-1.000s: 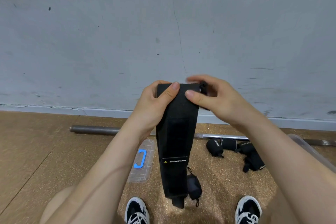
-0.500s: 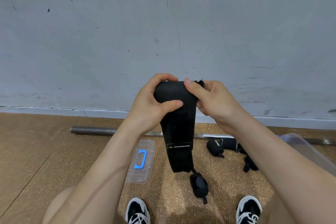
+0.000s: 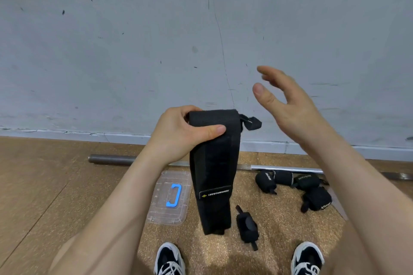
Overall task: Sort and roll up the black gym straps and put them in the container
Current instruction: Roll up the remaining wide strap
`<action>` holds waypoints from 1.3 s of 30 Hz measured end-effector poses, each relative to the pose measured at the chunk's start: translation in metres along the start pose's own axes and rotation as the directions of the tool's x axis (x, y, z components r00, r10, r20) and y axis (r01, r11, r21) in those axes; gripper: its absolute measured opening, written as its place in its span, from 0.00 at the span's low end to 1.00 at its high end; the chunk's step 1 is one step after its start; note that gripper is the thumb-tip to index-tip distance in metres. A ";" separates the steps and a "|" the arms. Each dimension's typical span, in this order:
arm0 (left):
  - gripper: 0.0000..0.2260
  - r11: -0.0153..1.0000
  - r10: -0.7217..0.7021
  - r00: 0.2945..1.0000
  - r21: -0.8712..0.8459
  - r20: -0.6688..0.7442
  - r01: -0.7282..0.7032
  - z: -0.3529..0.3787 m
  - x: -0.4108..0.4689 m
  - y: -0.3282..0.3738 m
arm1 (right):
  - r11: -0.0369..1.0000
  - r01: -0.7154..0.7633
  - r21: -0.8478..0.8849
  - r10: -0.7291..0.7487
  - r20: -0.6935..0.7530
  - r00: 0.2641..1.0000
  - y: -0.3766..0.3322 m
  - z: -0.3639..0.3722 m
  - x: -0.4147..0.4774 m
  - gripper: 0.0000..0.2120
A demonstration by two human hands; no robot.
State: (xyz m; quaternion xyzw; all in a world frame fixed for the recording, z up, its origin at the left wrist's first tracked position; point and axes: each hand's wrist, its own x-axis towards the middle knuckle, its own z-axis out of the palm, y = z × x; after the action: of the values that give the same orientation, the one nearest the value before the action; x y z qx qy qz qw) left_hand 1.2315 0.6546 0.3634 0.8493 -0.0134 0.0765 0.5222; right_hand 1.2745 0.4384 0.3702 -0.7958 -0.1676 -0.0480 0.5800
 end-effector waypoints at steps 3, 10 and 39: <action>0.09 0.997 -0.030 0.998 -0.065 0.048 0.033 0.005 0.000 0.002 | 1.000 0.010 0.008 -0.012 0.270 0.963 0.004 0.010 -0.003 0.29; 0.23 0.960 -0.164 0.982 -0.213 0.097 0.181 0.008 0.002 0.003 | 0.980 -0.094 0.176 0.012 0.421 0.907 0.008 0.018 -0.002 0.16; 0.21 0.990 0.076 0.997 -0.120 0.024 -0.073 0.017 0.002 -0.003 | 0.937 -0.247 0.247 0.211 0.162 0.964 -0.010 0.028 -0.001 0.23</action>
State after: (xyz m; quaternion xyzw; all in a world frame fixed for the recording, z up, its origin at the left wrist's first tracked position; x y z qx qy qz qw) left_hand 1.2358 0.6411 0.3531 0.8165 -0.0571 0.0830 0.5685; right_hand 1.2667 0.4675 0.3693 -0.7264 -0.1169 0.0962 0.6704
